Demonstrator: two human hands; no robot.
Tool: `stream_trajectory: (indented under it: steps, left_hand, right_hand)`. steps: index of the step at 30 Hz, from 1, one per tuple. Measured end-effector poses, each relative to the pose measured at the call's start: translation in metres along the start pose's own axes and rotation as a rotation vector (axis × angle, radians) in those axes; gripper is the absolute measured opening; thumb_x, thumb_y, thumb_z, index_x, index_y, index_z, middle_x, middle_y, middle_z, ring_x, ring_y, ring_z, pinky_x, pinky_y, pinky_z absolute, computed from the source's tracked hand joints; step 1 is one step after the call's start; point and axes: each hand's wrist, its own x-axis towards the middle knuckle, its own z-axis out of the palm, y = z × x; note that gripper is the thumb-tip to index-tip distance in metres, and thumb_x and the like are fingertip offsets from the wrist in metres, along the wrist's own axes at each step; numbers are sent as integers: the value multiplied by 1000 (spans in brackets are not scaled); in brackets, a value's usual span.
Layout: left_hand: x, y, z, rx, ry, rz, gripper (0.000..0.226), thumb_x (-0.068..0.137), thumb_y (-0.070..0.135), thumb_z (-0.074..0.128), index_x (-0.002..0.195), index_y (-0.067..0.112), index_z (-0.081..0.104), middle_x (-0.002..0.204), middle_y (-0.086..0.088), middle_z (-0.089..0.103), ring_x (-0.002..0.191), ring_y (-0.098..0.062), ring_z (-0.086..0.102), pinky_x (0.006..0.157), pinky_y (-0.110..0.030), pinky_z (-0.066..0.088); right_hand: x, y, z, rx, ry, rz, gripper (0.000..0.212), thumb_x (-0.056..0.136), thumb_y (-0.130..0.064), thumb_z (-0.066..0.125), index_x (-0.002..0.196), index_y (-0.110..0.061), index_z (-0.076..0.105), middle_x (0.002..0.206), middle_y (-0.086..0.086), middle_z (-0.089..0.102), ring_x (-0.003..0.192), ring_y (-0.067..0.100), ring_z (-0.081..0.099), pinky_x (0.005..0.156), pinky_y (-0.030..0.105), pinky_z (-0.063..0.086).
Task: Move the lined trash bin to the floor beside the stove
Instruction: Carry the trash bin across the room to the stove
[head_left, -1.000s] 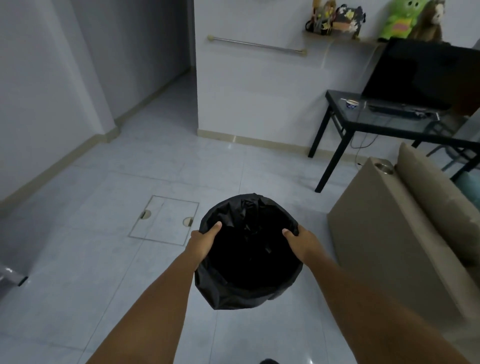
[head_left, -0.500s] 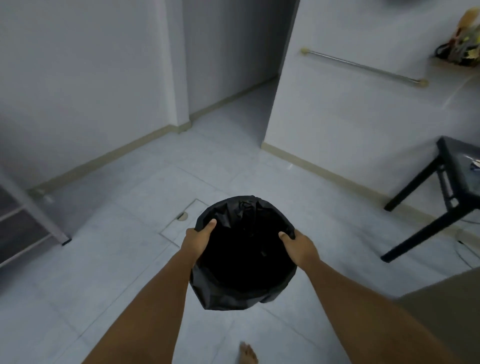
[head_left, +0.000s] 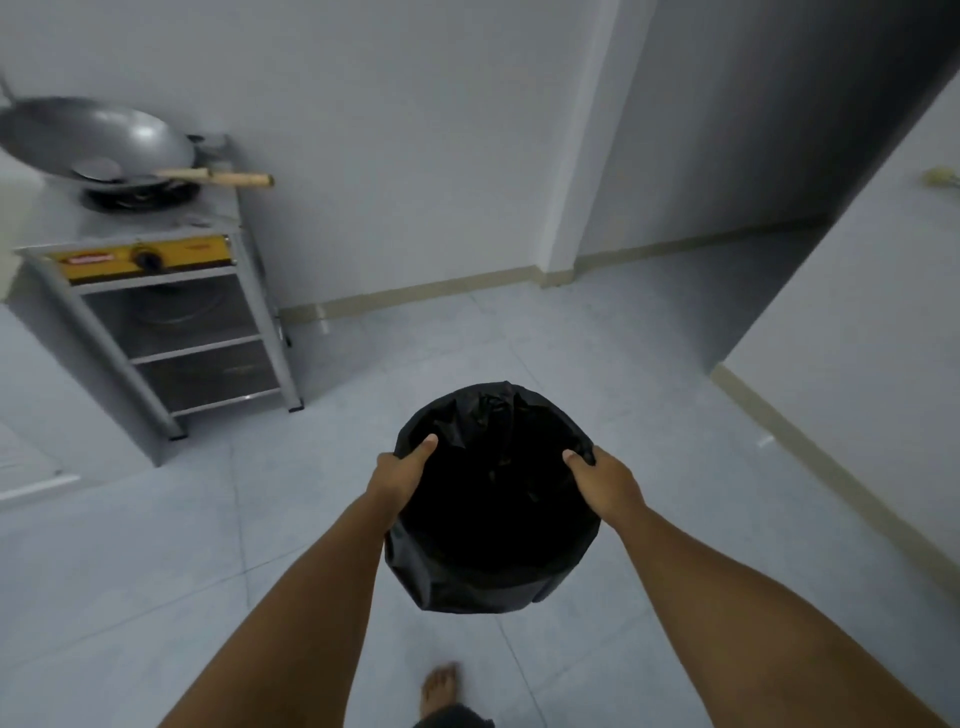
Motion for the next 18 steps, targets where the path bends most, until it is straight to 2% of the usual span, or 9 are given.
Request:
stream_trajectory:
  steps: [9, 12, 15, 18]
  left_hand:
    - [78, 20, -57, -128, 169, -58, 121, 60, 80, 64, 149, 2, 40, 146, -21, 52, 131, -42, 53, 111, -52, 42]
    - [112, 37, -72, -166, 199, -59, 108, 72, 73, 65, 149, 1, 39, 146, -22, 52, 131, -42, 53, 111, -53, 43]
    - [147, 62, -86, -196, 231, -57, 107, 71, 71, 67, 147, 0, 41, 143, -22, 55, 128, -42, 55, 109, -51, 45]
    - [175, 77, -93, -191, 240, -79, 126, 52, 81, 66, 147, 2, 42, 142, -21, 55, 127, -42, 56, 108, -52, 46]
  right_hand:
    - [108, -97, 48, -103, -194, -154, 60, 94, -55, 47, 142, -19, 53, 137, 11, 61, 123, 34, 58, 104, 44, 47]
    - [147, -132, 63, -120, -230, -166, 61, 95, -54, 48, 143, -17, 52, 140, 12, 60, 127, 35, 56, 106, 44, 46]
    - [186, -164, 76, -129, -242, -184, 62, 95, -53, 48, 145, -16, 50, 141, 12, 59, 128, 35, 55, 107, 45, 45]
    - [218, -183, 84, -146, -264, -191, 63, 95, -54, 48, 145, -16, 49, 139, 13, 59, 126, 35, 56, 106, 46, 45]
